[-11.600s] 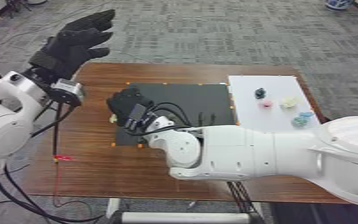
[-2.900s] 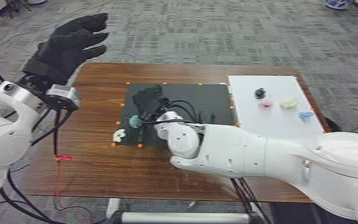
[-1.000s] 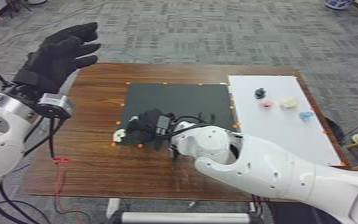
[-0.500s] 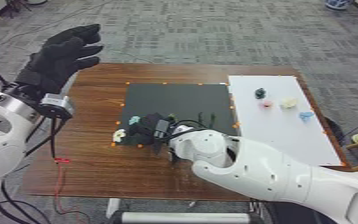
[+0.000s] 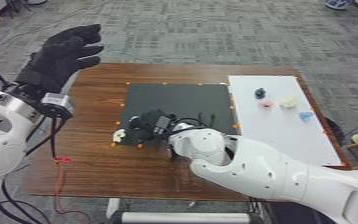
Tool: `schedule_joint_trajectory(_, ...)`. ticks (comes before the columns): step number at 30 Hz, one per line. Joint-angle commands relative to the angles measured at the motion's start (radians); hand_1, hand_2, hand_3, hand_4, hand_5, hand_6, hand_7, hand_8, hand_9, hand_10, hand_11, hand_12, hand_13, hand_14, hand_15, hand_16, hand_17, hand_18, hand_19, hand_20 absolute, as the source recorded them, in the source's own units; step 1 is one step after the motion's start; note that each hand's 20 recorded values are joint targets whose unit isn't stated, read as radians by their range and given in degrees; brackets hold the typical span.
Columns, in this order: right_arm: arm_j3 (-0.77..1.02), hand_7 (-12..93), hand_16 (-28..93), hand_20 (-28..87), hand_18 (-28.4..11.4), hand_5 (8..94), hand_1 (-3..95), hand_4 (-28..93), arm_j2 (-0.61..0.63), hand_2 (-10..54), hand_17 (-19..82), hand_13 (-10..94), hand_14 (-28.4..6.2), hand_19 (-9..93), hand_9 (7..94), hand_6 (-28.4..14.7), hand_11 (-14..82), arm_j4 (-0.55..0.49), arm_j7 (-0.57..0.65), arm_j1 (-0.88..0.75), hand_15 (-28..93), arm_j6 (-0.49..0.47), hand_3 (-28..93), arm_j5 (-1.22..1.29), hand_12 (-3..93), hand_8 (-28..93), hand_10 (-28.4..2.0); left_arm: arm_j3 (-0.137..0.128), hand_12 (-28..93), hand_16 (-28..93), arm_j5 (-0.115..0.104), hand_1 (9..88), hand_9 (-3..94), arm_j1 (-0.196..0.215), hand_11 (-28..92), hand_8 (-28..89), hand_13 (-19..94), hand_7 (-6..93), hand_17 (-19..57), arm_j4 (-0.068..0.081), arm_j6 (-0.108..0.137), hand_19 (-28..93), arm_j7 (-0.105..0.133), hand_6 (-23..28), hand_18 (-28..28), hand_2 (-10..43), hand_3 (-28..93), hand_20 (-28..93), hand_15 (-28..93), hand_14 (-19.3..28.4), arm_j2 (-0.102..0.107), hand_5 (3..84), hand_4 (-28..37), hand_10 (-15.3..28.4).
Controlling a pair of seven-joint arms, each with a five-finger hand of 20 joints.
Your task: Arrange flowers
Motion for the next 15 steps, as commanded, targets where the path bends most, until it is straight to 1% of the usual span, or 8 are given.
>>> schedule_joint_trajectory(1, 0.022, 16, 39, 77, -21.6, 41.3, 22.1, -17, -0.022, 28.6, 60, 85, -6.4, 93, 85.1, 1.6, 66.2, 0.016, 0.042, 0.014, 87, -0.007, 92, -0.011, 33.5, -14, -9.4, -0.006, 19, -5, -0.003, 26.7, 17.3, 0.002, 24, -10, 8, 20.8, -10.3, -0.003, -0.001, 40, -0.004, 2.0, 19.3, -1.2, 68, 10, 46, 13.1, -0.010, 24.0, -27.1, 9.8)
schedule_joint_trajectory(4, -0.003, 16, 39, 77, -21.5, 41.5, 22.3, -17, -0.018, 28.1, 60, 85, -6.4, 93, 85.2, 1.5, 66.2, 0.017, 0.065, 0.028, 87, 0.022, 91, 0.008, 33.5, -14, -9.4, -0.010, 19, -5, -0.004, 26.7, 17.3, 0.008, 23, -10, 8, 20.8, -10.4, -0.005, 0.001, 40, -0.002, 2.0, 19.2, -1.2, 68, 10, 46, 13.1, -0.011, 24.0, -27.1, 9.8)
schedule_joint_trajectory(8, -0.021, 16, 39, 77, -21.4, 42.2, 22.2, -17, -0.014, 28.0, 60, 85, -6.4, 93, 85.3, 1.1, 66.2, 0.018, 0.094, 0.038, 88, 0.062, 91, 0.019, 33.5, -14, -9.5, -0.006, 19, -5, -0.004, 26.7, 17.4, 0.004, 24, -10, 8, 20.9, -10.4, -0.004, 0.000, 40, -0.005, 2.0, 19.3, -1.2, 68, 10, 46, 13.2, -0.012, 24.1, -27.2, 9.8)
schedule_joint_trajectory(10, -0.048, 16, 39, 77, -21.4, 42.4, 22.2, -18, -0.012, 28.1, 60, 85, -6.3, 93, 85.3, 1.2, 66.2, 0.012, 0.126, 0.054, 88, 0.091, 91, 0.021, 33.5, -14, -9.4, -0.005, 19, -5, -0.004, 26.7, 17.5, 0.002, 24, -10, 8, 21.0, -10.4, -0.002, 0.003, 40, -0.004, 2.0, 19.3, -1.3, 68, 10, 46, 13.3, -0.011, 24.1, -27.4, 9.9)
schedule_joint_trajectory(11, -0.049, 16, 39, 77, -21.4, 42.5, 22.1, -18, -0.013, 28.1, 60, 85, -6.3, 93, 85.5, 0.9, 66.2, 0.014, 0.126, 0.058, 88, 0.090, 91, 0.016, 33.5, -14, -9.4, -0.006, 19, -5, -0.004, 26.7, 17.6, 0.003, 24, -10, 8, 20.9, -10.4, -0.003, 0.001, 40, -0.003, 2.0, 19.3, -1.3, 68, 10, 46, 13.3, -0.011, 24.2, -27.4, 9.9)
schedule_joint_trajectory(12, -0.045, 16, 39, 77, -21.4, 42.7, 22.1, -17, -0.011, 28.2, 60, 85, -6.3, 93, 85.5, 0.7, 66.2, 0.017, 0.118, 0.057, 88, 0.091, 91, 0.024, 33.4, -14, -9.3, -0.003, 19, -5, -0.003, 26.7, 17.6, -0.001, 24, -10, 8, 20.9, -10.4, -0.002, 0.003, 40, -0.003, 2.1, 19.4, -1.3, 68, 10, 46, 13.3, -0.011, 24.2, -27.4, 9.9)
schedule_joint_trajectory(15, -0.044, 16, 39, 77, -21.4, 42.2, 22.0, -17, -0.009, 28.1, 60, 85, -6.3, 93, 85.5, 0.7, 66.2, 0.019, 0.120, 0.058, 88, 0.120, 91, 0.033, 33.6, -14, -9.3, 0.001, 19, -5, -0.003, 26.6, 17.6, -0.005, 24, -10, 8, 20.9, -10.4, 0.000, 0.000, 40, -0.005, 2.0, 19.3, -1.4, 69, 10, 46, 13.3, -0.011, 24.2, -27.4, 9.9)
